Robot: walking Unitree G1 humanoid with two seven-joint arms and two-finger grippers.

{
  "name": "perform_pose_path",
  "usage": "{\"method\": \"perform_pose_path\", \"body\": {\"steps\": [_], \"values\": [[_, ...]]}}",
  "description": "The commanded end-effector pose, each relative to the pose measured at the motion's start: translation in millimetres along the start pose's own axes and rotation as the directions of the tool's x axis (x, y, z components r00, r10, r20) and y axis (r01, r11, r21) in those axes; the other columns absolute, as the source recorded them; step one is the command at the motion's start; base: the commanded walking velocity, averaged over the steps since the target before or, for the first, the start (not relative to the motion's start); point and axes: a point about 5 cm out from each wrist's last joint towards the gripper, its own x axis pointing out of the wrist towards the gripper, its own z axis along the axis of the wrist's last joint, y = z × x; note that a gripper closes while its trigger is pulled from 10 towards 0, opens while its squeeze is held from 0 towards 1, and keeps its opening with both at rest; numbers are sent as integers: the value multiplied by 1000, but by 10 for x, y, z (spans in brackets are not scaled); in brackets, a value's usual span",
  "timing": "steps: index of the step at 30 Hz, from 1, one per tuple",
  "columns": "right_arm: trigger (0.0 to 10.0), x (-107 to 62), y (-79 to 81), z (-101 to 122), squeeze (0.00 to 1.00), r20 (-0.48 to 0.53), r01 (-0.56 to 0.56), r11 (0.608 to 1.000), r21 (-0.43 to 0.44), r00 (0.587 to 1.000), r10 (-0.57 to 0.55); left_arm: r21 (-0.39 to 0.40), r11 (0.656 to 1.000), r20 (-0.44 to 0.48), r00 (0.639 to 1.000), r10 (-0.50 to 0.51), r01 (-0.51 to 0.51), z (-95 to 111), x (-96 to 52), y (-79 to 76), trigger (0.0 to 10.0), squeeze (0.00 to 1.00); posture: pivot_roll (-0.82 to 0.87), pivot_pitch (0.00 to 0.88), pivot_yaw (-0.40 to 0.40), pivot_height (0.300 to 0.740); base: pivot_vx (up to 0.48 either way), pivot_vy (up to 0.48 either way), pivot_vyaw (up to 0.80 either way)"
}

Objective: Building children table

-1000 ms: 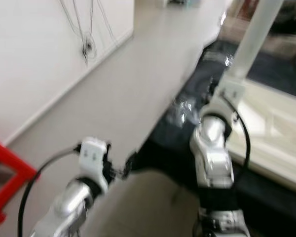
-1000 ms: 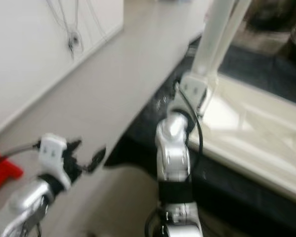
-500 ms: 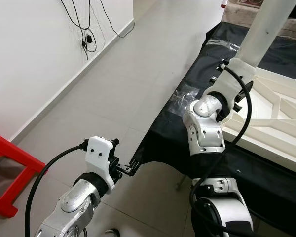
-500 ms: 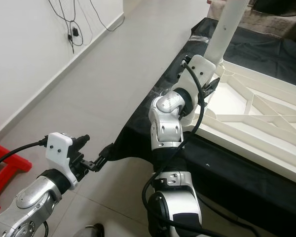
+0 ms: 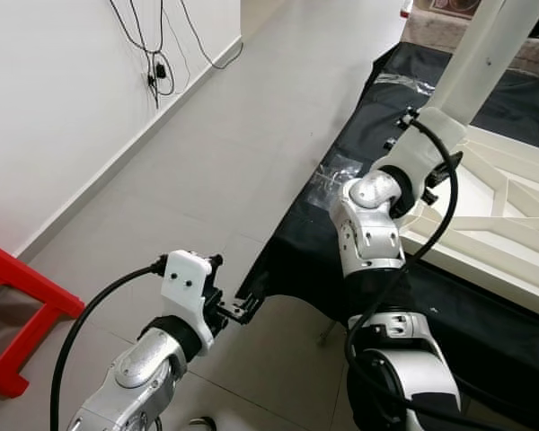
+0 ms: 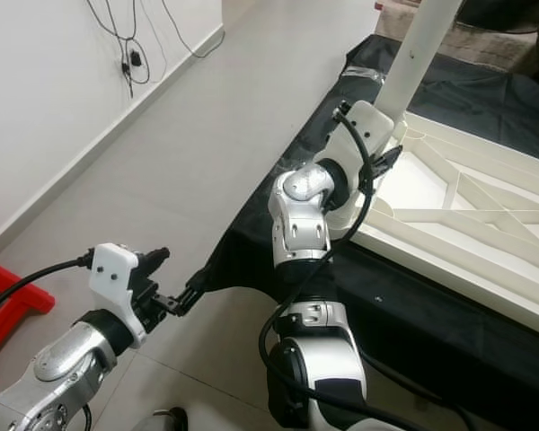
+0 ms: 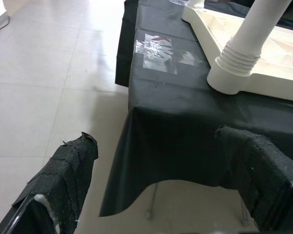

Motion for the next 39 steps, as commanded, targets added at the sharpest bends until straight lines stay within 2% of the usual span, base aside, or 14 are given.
{"method": "perform_pose_path", "body": {"steps": [1,6,7,15,25,26,31,39], "values": [[10000,-47,-145,-480,0,-254,61,998,-23,965,-65,2,1000,-16,1000,-4,4,-39,-22,-12,10000,0,137,200,-36,740,0,0,0],[10000,-71,-118,-488,0,-253,42,999,-22,966,-46,2,1000,-18,1000,-4,4,-45,-23,-13,10000,0,138,201,-38,740,0,0,0],[10000,-96,-95,-497,1000,-261,28,1000,-15,965,-31,3,1000,-21,1000,-5,5,-53,-26,-12,10000,0,138,201,-36,740,0,0,0],[10000,-146,-20,-456,1000,-232,-28,999,16,972,31,4,1000,-33,999,-9,9,-82,-41,-10,10000,0,136,206,-34,740,0,0,0],[10000,-188,-36,-442,1000,-212,-52,998,28,976,57,2,1000,-43,999,-10,10,-109,-45,-7,10000,0,134,204,-34,740,0,0,0],[10000,-202,-42,-446,0,-207,-67,997,27,976,71,2,1000,-43,999,-10,10,-110,-44,-6,10000,0,134,204,-34,740,0,0,0],[10000,-307,-66,-484,0,-201,-178,984,22,963,179,1,1000,-44,999,-9,9,-116,-41,0,10000,0,127,200,-34,740,0,0,0],[10000,-386,-132,-520,0,-202,-237,971,2,951,233,7,1000,-43,999,-11,11,-125,-31,-3,10000,0,122,196,-35,740,0,0,0]]}}
